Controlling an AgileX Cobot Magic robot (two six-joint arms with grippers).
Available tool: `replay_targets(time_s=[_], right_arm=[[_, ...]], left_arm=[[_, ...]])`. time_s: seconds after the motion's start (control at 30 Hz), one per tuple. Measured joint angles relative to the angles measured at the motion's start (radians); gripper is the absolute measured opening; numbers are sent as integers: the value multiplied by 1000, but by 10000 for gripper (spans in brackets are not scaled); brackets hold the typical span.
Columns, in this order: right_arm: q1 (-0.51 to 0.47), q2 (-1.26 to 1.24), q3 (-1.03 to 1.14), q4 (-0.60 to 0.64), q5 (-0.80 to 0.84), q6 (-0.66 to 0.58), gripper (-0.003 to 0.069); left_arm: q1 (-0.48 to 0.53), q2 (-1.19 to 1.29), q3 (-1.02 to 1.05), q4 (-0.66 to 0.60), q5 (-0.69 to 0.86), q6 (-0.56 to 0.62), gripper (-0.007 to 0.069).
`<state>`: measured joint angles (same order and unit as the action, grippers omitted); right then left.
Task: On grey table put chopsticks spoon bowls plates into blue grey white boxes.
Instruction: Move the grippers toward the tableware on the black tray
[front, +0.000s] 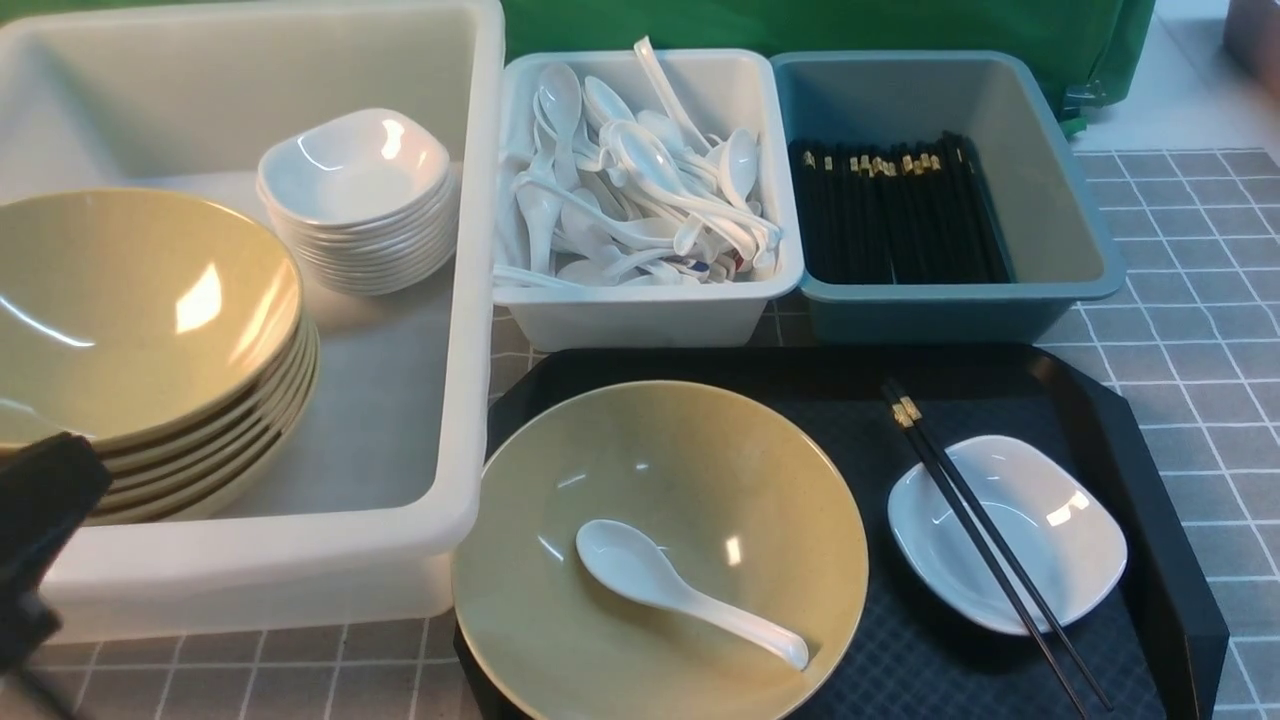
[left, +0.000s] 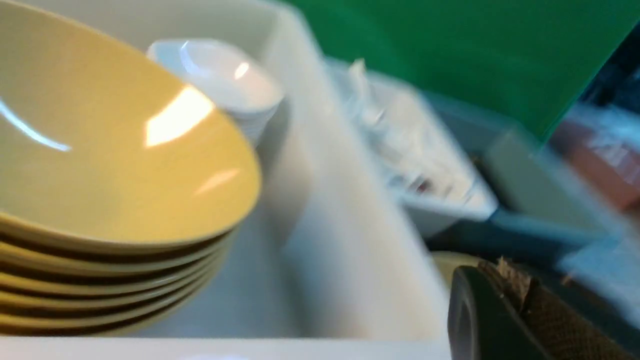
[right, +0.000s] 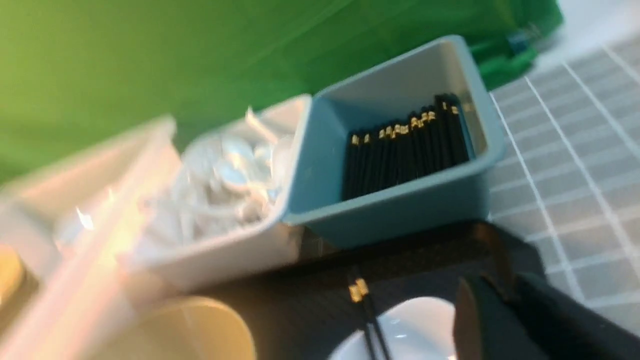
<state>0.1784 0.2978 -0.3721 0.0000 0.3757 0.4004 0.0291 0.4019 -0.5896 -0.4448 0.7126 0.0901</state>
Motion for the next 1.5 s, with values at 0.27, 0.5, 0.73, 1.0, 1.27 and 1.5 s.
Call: replay_targets(time_s=[0.27, 0.5, 0.73, 1.0, 1.27, 1.5], right_arm=[[21, 457, -481, 0, 526, -425, 32], [34, 698, -564, 37, 735, -552, 34], [173, 849, -567, 49, 685, -561, 47], [248, 1033, -576, 52, 598, -525, 217], [250, 1250, -689, 21, 536, -498, 522], [250, 1403, -768, -22, 526, -463, 531]], left_arm=[[-6, 323, -345, 253, 374, 97, -11], [-229, 466, -385, 266, 391, 173, -11], [-522, 660, -438, 295, 309, 188, -11], [-771, 865, -584, 418, 288, 187, -11], [-798, 954, -595, 454, 278, 187, -11], [-798, 959, -595, 453, 297, 186, -11]])
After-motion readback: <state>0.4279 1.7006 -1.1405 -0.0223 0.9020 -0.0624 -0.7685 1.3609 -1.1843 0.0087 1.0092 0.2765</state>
